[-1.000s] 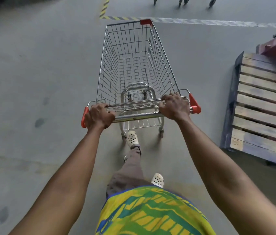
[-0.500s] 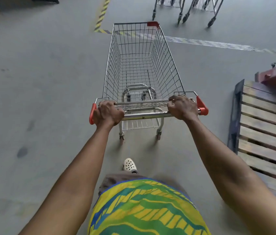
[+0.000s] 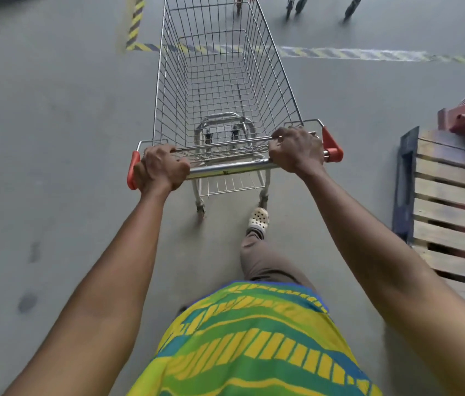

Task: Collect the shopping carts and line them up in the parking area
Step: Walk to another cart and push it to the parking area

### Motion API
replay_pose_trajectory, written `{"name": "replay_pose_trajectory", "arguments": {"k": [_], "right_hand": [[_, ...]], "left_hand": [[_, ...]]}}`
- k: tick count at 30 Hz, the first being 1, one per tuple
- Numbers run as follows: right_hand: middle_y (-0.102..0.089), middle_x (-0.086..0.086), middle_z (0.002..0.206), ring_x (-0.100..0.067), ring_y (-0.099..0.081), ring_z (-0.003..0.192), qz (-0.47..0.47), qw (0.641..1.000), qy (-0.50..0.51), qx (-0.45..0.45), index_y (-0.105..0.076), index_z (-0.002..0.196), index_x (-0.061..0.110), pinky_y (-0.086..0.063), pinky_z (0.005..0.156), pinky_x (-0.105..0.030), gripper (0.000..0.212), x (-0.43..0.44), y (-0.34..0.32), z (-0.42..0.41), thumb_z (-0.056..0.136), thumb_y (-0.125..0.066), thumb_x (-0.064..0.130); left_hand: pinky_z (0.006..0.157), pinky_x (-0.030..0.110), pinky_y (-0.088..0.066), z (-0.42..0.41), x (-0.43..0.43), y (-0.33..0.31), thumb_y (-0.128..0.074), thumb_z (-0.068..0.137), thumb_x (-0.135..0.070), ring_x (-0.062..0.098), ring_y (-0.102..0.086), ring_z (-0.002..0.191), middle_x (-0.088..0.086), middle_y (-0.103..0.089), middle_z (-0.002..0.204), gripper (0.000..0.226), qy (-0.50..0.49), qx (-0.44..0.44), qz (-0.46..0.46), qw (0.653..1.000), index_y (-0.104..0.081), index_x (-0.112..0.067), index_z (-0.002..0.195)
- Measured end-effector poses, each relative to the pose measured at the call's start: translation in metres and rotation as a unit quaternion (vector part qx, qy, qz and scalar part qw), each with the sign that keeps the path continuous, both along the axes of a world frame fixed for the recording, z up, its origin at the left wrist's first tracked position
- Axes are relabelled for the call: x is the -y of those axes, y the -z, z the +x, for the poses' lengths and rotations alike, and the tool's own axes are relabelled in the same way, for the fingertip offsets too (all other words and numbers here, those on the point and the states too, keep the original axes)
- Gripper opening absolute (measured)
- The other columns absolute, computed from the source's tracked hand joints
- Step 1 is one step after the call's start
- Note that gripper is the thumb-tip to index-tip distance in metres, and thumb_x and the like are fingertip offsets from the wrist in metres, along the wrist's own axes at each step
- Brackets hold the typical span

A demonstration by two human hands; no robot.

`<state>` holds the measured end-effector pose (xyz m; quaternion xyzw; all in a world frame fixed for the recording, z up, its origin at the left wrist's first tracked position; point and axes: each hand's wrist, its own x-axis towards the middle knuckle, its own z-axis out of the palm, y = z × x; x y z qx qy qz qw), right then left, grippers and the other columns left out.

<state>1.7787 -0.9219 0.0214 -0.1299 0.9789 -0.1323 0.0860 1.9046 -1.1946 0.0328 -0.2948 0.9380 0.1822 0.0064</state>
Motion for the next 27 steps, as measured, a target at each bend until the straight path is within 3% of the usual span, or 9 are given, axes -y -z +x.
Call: {"name": "replay_pose_trajectory", "arguments": {"k": [3, 9, 15, 21, 27], "right_hand": [[-0.065, 0.000, 0.118, -0.021, -0.058, 0.110, -0.011, 1.000, -0.002, -0.006, -0.066, 0.122, 0.031, -0.037, 0.075, -0.037, 0.041, 0.020, 0.003, -0.049, 0.088, -0.048, 0.045], [-0.065, -0.002, 0.117, -0.021, -0.055, 0.112, -0.014, 1.000, -0.013, 0.005, -0.066, 0.122, 0.025, -0.032, 0.071, -0.035, 0.042, 0.048, 0.000, -0.148, 0.088, -0.048, 0.043], [-0.065, -0.001, 0.118, -0.021, -0.054, 0.116, -0.014, 0.999, -0.019, 0.026, -0.065, 0.123, 0.028, -0.034, 0.076, -0.038, 0.040, 0.063, -0.007, -0.253, 0.088, -0.049, 0.040], [-0.065, 0.001, 0.122, -0.021, -0.056, 0.117, -0.019, 0.999, -0.013, 0.025, -0.066, 0.124, 0.033, -0.035, 0.079, -0.039, 0.041, 0.093, -0.007, -0.355, 0.087, -0.048, 0.040], [-0.067, 0.002, 0.123, -0.022, -0.060, 0.114, -0.009, 1.000, -0.015, 0.025, -0.067, 0.122, 0.034, -0.037, 0.078, -0.039, 0.042, 0.129, -0.003, -0.465, 0.088, -0.046, 0.045]], "left_hand": [[0.091, 0.036, -0.040, -0.053, 0.022, -0.001, -0.056, 0.078, -0.034, 0.028, -0.058, 0.114, 0.006, -0.070, 0.121, 0.048, -0.008, 0.008, 0.005, 1.000, -0.069, -0.029, 0.124], [0.095, 0.035, -0.039, -0.153, 0.043, -0.007, -0.059, 0.079, -0.029, 0.027, -0.057, 0.118, 0.003, -0.068, 0.126, 0.047, -0.029, 0.017, 0.021, 0.999, -0.068, -0.028, 0.125], [0.096, 0.033, -0.036, -0.249, 0.053, -0.008, -0.056, 0.081, -0.028, 0.025, -0.056, 0.120, 0.004, -0.068, 0.128, 0.048, -0.055, 0.020, 0.021, 0.998, -0.068, -0.026, 0.127], [0.108, 0.031, -0.030, -0.347, 0.079, -0.009, -0.055, 0.083, -0.030, 0.025, -0.056, 0.121, 0.005, -0.068, 0.127, 0.046, -0.065, 0.018, 0.013, 0.998, -0.068, -0.027, 0.128], [0.104, 0.036, -0.035, -0.457, 0.121, -0.001, -0.054, 0.080, -0.032, 0.027, -0.059, 0.115, 0.007, -0.070, 0.120, 0.047, -0.055, 0.008, 0.008, 0.998, -0.071, -0.026, 0.123]]}}
